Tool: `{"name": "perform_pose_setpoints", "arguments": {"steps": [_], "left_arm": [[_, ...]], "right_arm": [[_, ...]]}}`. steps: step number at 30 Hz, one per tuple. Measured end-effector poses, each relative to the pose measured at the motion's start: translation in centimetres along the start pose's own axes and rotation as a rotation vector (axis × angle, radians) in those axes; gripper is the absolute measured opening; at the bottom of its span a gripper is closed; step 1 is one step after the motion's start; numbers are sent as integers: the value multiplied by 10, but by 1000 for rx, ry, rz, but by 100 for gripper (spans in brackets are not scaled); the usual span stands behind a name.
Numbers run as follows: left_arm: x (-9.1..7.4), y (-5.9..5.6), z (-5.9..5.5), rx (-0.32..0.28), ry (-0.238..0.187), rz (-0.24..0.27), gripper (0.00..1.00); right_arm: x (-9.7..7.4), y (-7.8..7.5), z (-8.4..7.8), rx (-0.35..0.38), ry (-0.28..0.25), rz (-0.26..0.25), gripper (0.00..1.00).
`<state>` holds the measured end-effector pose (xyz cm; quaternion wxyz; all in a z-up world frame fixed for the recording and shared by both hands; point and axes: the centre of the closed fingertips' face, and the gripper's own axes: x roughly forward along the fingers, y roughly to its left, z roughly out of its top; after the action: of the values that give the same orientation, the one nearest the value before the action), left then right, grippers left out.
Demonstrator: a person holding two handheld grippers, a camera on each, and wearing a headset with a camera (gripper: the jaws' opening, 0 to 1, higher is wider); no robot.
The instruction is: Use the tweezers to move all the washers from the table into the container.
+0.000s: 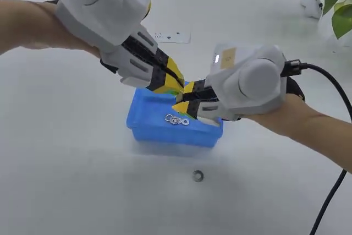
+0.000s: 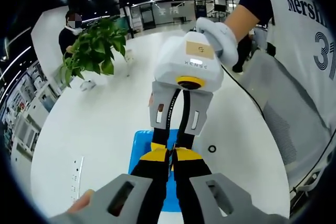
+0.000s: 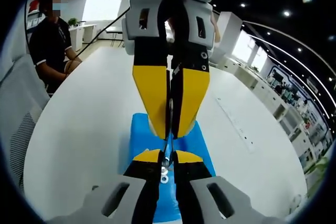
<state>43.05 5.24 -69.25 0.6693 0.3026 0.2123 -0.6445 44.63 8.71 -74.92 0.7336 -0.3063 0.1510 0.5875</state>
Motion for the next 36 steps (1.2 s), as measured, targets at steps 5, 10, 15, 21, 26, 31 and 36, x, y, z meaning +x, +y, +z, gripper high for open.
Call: {"name": "perform_pose_setpoints", "arguments": {"steps": [5, 10, 15, 21, 26, 31, 36], "left_arm": [[11, 0, -8, -21, 3, -18, 6], [14, -2, -11, -47, -6, -28, 7], [17, -4, -13, -55, 0, -33, 7], [18, -7, -10, -67, -5, -34, 7], [19, -11, -5, -61, -2, -32, 7], [14, -11, -1, -51, -3, -24, 6], [7, -8, 2, -41, -9, -12, 6]], "right_arm": [[6, 3, -10, 23, 10, 14, 10], [9, 5, -15, 42, 15, 22, 10], [12, 7, -17, 53, 17, 28, 10], [12, 7, -18, 56, 17, 31, 10], [12, 8, -18, 54, 22, 30, 10], [8, 7, -13, 45, 16, 20, 11], [2, 6, -6, 34, 2, 13, 11]]}}
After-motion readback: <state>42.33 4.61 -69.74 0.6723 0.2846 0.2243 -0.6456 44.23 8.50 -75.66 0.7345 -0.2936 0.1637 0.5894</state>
